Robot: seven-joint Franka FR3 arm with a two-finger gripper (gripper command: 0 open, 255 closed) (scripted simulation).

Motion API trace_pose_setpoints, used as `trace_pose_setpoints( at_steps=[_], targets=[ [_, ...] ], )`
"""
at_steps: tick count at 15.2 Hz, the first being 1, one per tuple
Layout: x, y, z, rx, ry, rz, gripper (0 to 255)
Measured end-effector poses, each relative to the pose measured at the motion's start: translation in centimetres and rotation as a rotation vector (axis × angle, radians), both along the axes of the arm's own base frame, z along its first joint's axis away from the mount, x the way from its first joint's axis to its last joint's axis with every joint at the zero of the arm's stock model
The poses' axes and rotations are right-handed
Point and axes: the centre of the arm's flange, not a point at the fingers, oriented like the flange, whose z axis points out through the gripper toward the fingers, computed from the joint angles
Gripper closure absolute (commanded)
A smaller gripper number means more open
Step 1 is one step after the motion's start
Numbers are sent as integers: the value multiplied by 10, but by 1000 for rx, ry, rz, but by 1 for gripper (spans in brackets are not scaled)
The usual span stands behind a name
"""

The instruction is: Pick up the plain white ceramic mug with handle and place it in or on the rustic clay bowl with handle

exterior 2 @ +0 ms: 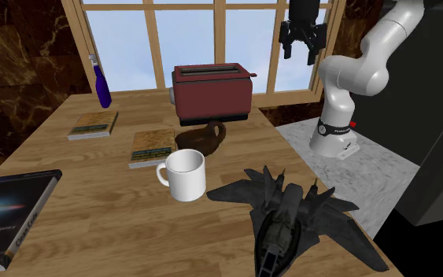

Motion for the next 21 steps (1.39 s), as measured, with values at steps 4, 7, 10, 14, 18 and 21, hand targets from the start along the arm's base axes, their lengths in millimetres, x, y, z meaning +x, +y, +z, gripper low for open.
trace_pose_setpoints(
  at_steps=[4,7,10,14,18,21],
  targets=[
    [21,8,-12,0,-4,1,0],
    [54,21,-28,0,-13,2,0],
    [85,32,-43,0,-21,3,0],
    [129,48,-67,1,-33,5,0],
    [174,64,-87,1,-44,7,0],
    [207,72,-104,1,-53,9,0]
  ],
)
